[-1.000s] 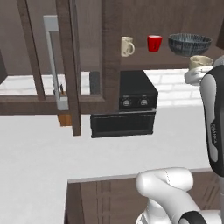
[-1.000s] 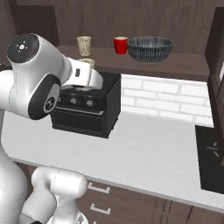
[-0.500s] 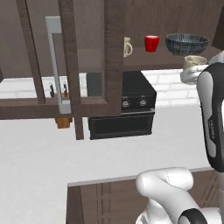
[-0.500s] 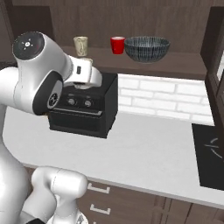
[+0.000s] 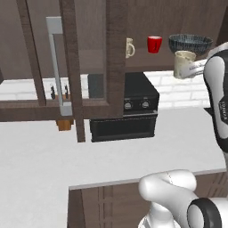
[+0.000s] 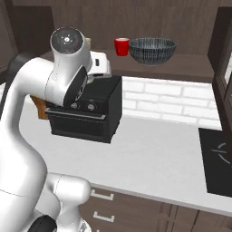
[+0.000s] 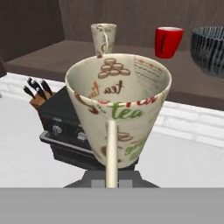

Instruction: Gather all objects into one cabinet and sort the glasses and bowls to opposite sides.

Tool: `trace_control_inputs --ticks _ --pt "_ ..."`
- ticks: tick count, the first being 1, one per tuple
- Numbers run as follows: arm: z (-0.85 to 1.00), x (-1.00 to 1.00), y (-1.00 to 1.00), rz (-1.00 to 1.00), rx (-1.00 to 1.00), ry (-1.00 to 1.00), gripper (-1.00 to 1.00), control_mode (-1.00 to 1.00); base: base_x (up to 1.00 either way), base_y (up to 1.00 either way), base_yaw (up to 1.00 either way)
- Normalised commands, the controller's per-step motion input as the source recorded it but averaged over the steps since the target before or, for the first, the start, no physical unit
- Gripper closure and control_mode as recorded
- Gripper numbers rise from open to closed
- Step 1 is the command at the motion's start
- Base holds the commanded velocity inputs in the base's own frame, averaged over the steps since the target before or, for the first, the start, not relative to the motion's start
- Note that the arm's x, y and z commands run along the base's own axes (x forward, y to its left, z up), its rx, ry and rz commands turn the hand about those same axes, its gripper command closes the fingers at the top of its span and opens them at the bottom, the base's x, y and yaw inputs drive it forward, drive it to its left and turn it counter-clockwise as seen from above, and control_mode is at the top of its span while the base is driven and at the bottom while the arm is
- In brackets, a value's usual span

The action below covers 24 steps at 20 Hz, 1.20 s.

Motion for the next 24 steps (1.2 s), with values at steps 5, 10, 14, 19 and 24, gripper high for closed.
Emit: trace_control_inputs --ticks 5,10,14,19,24 --pt "0.02 0.82 0.28 0.00 0.00 0.00 1.00 -1.00 0.00 0.00 0.00" --pt "0.00 0.85 0.25 0.00 0.00 -0.01 1.00 -1.00 0.00 0.00 0.00" --pt "0.07 0.82 0.17 0.01 0.00 0.00 1.00 -1.00 0.00 0.00 0.00" --pt "0.00 0.91 0.16 0.00 0.00 0.03 1.00 -1.00 0.00 0.00 0.00" --pt "0.00 0.78 0.06 0.00 0.00 0.03 1.00 -1.00 0.00 0.00 0.00"
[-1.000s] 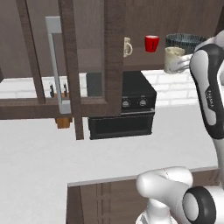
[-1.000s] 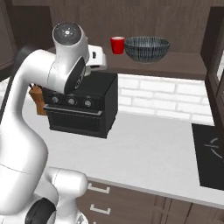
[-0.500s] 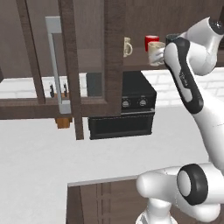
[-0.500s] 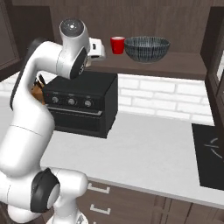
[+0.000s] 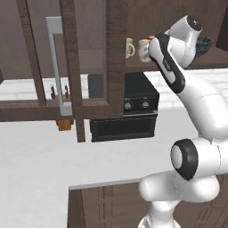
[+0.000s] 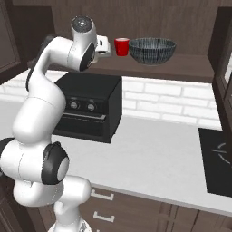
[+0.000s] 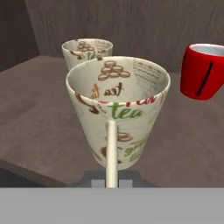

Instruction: Gather all objects into one cabinet and sort the glasses and bowls to opposite sides.

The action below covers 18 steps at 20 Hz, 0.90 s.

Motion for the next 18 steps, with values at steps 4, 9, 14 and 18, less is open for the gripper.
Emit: trace_control_inputs --ticks 4,9,14,18 --pt "-0.04 0.46 0.00 0.00 0.00 0.00 1.00 -1.00 0.00 0.00 0.00" --pt "-0.18 0.27 0.00 0.00 0.00 0.00 1.00 -1.00 0.00 0.00 0.00" --pt "-0.16 0.16 0.00 0.00 0.00 0.00 -1.00 -1.00 0.00 0.00 0.00" --pt "-0.08 0.05 0.00 0.00 0.00 -0.02 -1.00 -1.00 0.00 0.00 0.00"
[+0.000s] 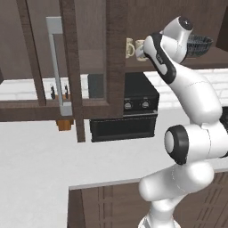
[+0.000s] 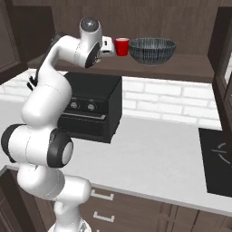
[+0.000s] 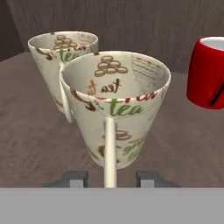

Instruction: Gather all objects into one cabinet and sort the glasses and bowls to opposite sides.

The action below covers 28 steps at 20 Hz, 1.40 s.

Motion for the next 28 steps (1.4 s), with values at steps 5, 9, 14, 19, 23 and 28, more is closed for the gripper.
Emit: trace_control_inputs --ticks 5,9,14,19,23,28 --pt "0.03 0.00 0.00 0.00 0.00 -0.05 -1.00 -1.00 0.00 0.00 0.00" --pt "0.12 -0.34 0.11 0.01 0.00 -0.11 -1.00 -1.00 0.00 0.00 0.00" --pt "0.00 -0.98 0.05 0.02 0.00 -0.09 -1.00 -1.00 0.00 0.00 0.00" --pt "0.11 -1.00 -0.03 0.00 0.02 -0.03 -1.00 -1.00 0.00 0.00 0.00" --pt "0.23 -1.00 -0.02 0.00 0.05 0.00 -1.00 -1.00 0.00 0.00 0.00" --pt "0.28 -1.00 0.00 0.00 0.03 0.01 -1.00 -1.00 0.00 0.00 0.00"
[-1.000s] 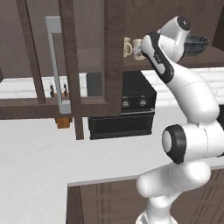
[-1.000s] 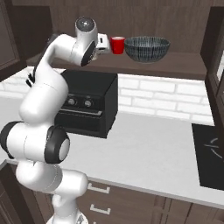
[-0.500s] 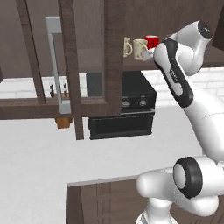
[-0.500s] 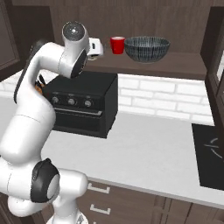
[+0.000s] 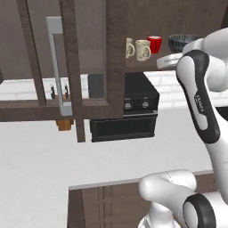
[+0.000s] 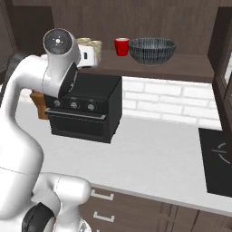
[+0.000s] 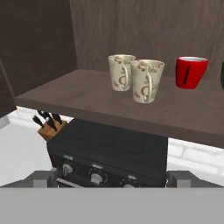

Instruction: Gather all objects into one cabinet and sort the glasses and bowls to opposite sides.

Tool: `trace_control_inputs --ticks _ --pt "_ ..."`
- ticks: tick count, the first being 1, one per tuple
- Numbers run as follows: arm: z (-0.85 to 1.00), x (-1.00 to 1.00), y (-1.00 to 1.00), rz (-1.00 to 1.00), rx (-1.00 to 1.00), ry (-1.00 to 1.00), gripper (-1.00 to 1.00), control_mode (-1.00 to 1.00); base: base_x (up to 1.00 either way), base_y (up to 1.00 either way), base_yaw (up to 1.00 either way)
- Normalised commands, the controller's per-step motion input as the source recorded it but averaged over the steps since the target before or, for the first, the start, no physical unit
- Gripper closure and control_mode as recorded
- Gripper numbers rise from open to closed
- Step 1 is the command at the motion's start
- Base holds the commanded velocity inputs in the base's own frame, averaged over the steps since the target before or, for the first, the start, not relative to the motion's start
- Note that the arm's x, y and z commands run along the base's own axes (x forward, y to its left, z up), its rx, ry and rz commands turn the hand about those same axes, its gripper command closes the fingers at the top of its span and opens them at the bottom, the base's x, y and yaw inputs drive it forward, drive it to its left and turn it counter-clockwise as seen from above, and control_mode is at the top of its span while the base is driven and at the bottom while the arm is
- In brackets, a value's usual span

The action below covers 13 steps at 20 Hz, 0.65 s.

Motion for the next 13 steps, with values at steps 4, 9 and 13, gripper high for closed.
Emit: trace_control_inputs --ticks 4,9,13 --pt "0.12 -0.92 0.00 0.00 0.00 0.07 -1.00 -1.00 0.00 0.00 0.00" --pt "0.01 -0.09 0.00 0.00 0.00 0.07 -1.00 -1.00 0.00 0.00 0.00" --pt "0.00 0.00 0.00 0.00 0.00 0.00 -1.00 -1.00 0.00 0.00 0.00"
